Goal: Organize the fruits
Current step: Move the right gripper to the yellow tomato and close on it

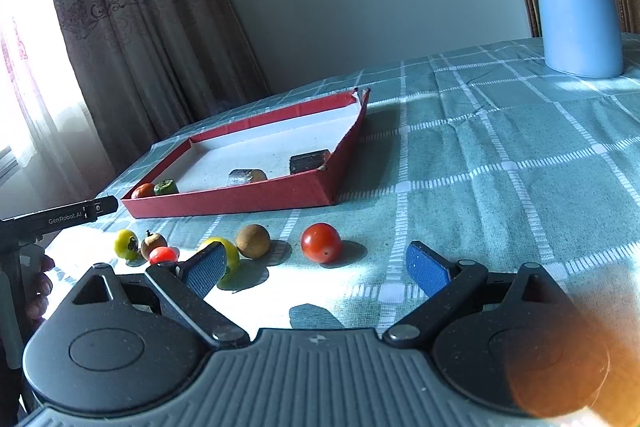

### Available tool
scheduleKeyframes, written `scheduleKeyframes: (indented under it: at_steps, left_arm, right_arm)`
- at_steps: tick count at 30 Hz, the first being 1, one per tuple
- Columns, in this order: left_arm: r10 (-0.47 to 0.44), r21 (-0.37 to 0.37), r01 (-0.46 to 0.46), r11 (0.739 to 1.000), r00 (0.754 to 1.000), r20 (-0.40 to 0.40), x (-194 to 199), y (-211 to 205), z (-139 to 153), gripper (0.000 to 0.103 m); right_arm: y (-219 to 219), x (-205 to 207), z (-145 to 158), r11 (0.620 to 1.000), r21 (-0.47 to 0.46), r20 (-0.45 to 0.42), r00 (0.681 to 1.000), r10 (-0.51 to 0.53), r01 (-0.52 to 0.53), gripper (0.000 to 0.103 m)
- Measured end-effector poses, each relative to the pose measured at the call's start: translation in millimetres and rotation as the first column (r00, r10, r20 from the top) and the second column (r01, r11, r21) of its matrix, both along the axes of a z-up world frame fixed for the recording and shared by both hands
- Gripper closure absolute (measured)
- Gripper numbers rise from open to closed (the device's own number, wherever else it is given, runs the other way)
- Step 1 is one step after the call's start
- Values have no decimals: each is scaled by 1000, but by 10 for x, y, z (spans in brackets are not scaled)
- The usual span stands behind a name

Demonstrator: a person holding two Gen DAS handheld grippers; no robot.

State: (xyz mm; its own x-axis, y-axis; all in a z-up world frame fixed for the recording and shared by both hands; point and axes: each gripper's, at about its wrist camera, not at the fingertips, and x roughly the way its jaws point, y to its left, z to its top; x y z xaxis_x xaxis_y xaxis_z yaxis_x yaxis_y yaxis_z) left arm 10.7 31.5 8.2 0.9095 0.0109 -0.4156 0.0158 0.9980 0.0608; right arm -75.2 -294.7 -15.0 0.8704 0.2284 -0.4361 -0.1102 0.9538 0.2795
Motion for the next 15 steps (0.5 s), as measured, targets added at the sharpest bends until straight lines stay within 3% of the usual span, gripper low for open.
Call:
scheduleKeyframes:
  at_steps: [5, 9, 10, 11, 15]
  left_arm:
    - [19, -76, -20, 997, 1000, -14, -35, 172, -22, 2]
    - [-4, -57, 3, 998, 1000, 0, -83, 117, -26, 0]
    - [-7, -53, 7, 999, 1000, 8, -99, 106, -25, 0]
    - [-11, -53, 12, 999, 1000, 11, -109, 102, -23, 0]
    - [-18, -81, 19, 997, 1000, 4, -93, 134, -20, 0]
  right_arm:
    - [414, -31, 78, 982, -129, 59, 987, 147, -138, 9]
    - [672, 51, 59, 953, -210, 12, 974, 225, -217, 33]
    - [705, 87, 50, 949, -214, -6, 971, 237, -233, 44]
    - [721, 122, 45, 948, -208, -19, 971, 240, -239, 48]
    - [765, 234, 38, 953, -222, -51, 979, 200, -206, 48]
